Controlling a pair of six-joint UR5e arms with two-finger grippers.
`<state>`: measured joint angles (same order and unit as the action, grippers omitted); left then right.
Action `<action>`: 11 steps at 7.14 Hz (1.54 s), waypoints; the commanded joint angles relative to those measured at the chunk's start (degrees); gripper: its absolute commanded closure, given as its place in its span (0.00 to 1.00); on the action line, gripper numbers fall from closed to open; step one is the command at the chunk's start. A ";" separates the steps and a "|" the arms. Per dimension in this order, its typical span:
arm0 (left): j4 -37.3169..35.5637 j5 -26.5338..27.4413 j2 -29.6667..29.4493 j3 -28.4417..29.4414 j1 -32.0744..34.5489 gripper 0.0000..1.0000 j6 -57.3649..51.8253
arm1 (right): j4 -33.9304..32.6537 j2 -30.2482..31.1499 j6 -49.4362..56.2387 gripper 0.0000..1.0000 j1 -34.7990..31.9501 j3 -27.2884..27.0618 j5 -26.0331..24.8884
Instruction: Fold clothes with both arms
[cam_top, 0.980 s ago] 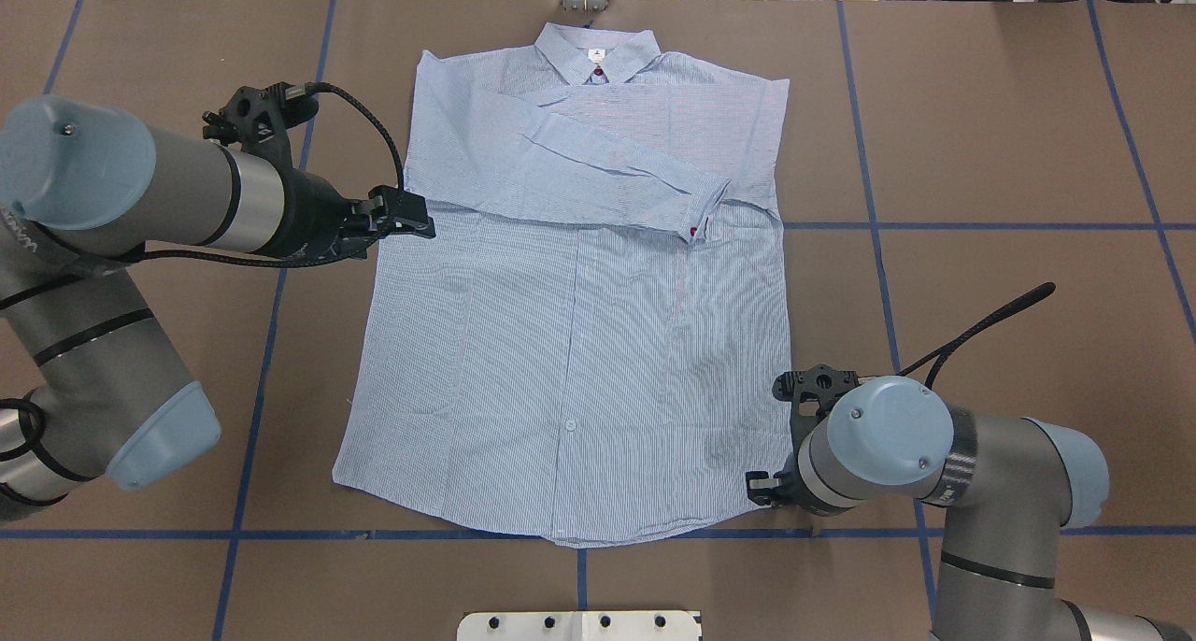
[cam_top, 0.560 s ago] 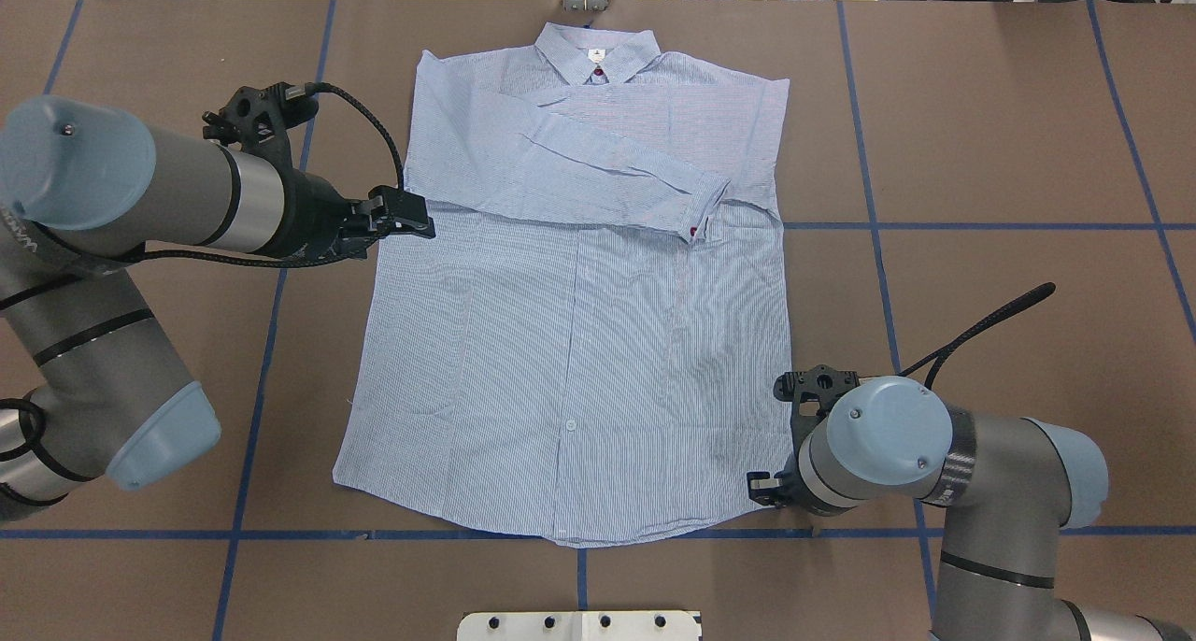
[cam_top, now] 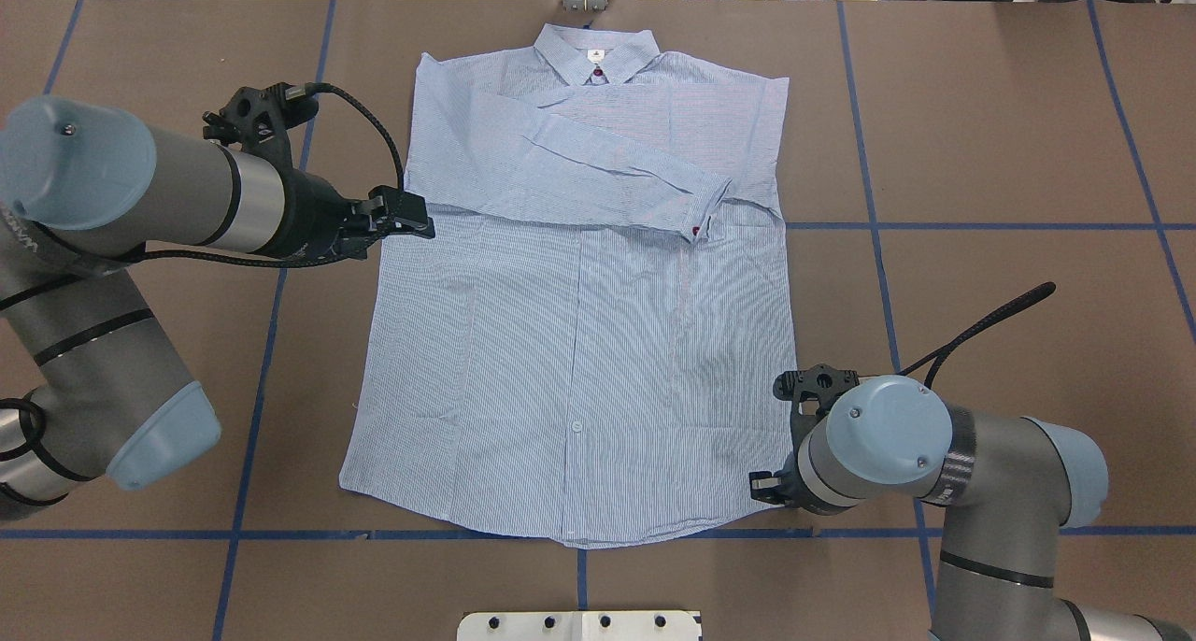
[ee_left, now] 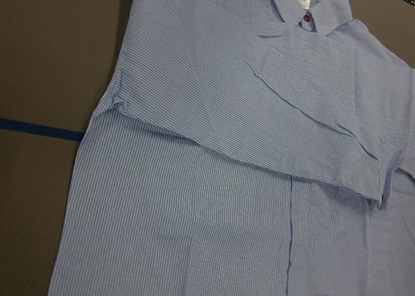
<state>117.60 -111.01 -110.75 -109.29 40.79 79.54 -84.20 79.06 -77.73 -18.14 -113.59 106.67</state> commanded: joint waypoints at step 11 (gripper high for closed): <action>-7.56 9.58 11.60 -1.10 -19.25 0.13 14.23 | 0.88 -0.39 -0.14 1.00 -2.69 -4.19 -0.24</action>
<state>110.93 -101.78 -99.39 -110.33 22.42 93.34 -83.39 78.67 -77.88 -20.83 -117.73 106.44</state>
